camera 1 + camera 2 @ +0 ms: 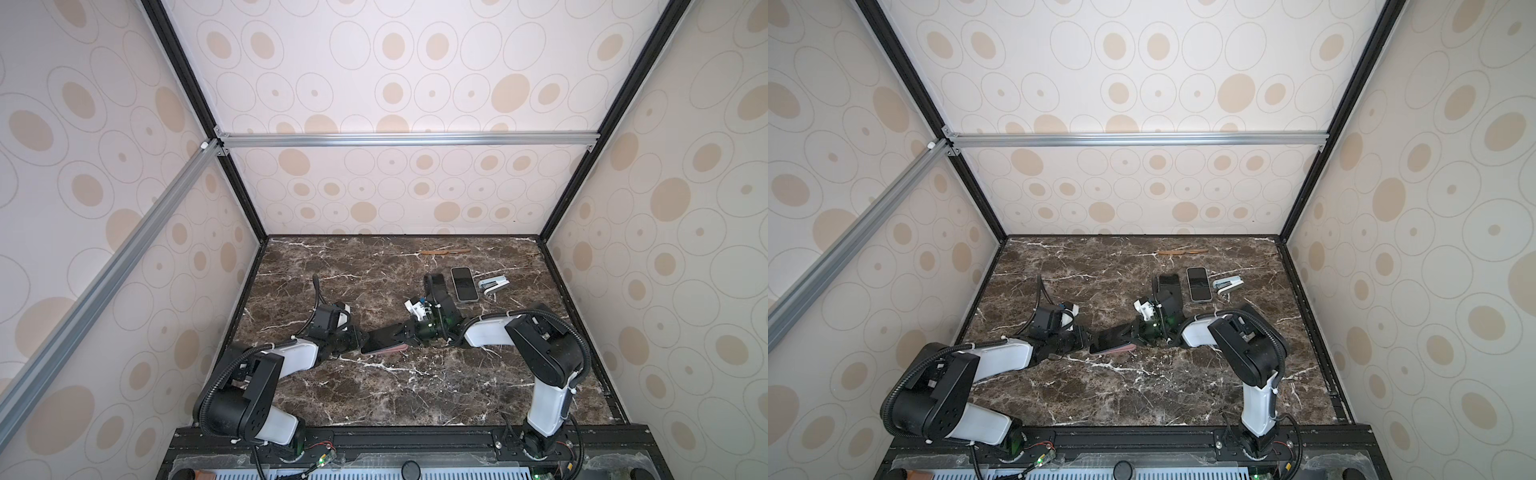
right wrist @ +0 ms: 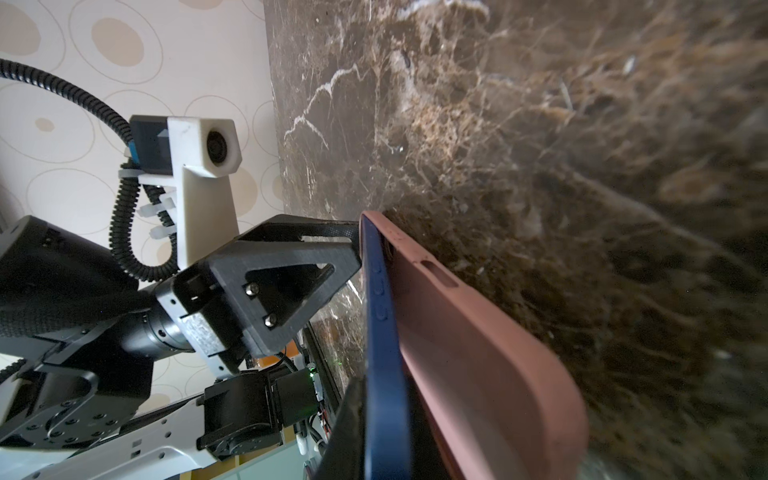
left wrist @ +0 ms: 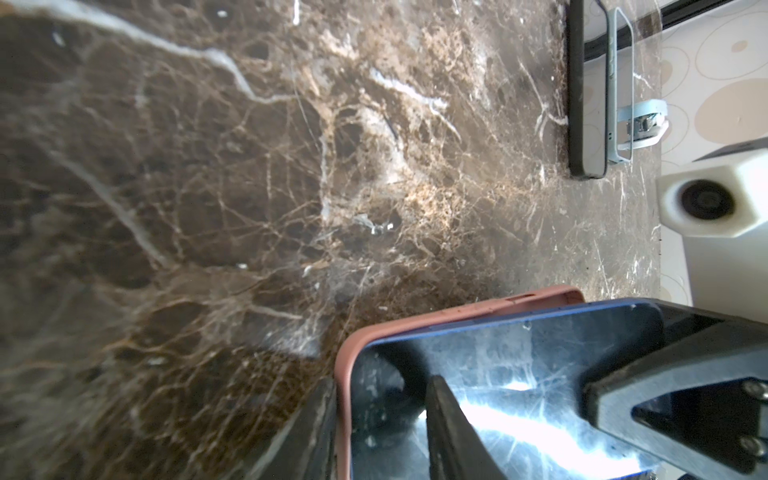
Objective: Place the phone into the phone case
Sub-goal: 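Lower the black phone flat into the pink case with the right gripper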
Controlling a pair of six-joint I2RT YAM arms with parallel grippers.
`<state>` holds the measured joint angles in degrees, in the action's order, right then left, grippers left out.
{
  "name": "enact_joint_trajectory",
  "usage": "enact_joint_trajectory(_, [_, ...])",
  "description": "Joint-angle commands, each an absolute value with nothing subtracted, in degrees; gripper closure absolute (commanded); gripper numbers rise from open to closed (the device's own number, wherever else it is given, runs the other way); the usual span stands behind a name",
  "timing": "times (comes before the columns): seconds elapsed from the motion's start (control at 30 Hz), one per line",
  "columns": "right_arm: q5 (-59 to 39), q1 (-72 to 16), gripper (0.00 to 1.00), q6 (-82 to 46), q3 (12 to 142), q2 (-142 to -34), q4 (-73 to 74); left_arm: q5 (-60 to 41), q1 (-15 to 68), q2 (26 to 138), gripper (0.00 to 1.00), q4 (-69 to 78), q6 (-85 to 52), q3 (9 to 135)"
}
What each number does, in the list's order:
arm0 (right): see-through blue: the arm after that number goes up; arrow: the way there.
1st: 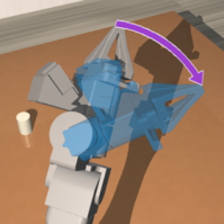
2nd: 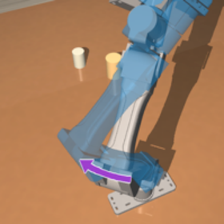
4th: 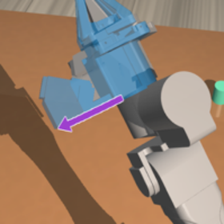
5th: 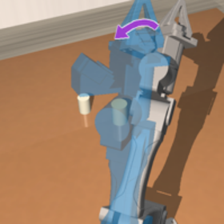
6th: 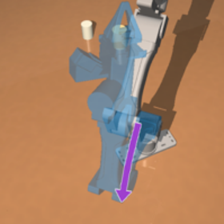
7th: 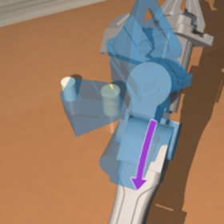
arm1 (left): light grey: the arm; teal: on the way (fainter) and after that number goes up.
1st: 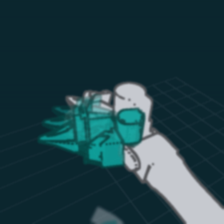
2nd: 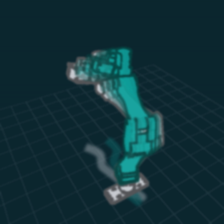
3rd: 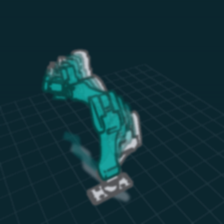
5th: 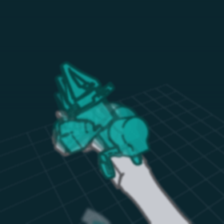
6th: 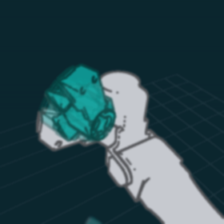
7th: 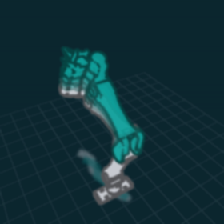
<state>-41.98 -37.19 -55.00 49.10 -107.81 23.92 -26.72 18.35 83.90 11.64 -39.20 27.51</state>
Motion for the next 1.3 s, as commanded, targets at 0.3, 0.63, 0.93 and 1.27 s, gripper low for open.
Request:
enact_joint_trajectory(0.3, [-32.8, -38.7, 0.98, -44.9, 52.1, -108.1, 2.7, -22.3, 19.5, 80.6, 0.64, 3.9, -35.0, 27.3])
enact_joint_trajectory(0.63, [-32.0, -38.7, 0.81, -46.5, 51.9, -107.6, 2.8, -20.2, 19.7, 81.0, 0.67, 3.9, -35.6, 27.0])
enact_joint_trajectory(0.93, [-29.0, -38.6, 0.68, -43.2, 59.0, -104.5, -8.3, -18.0, 19.8, 80.5, 0.68, 2.2, -34.4, 27.7])
enact_joint_trajectory(1.27, [-27.2, -38.6, 0.57, -41.7, 62.0, -103.4, -14.0, -19.3, 19.7, 79.8, 0.68, 1.9, -34.0, 28.0])
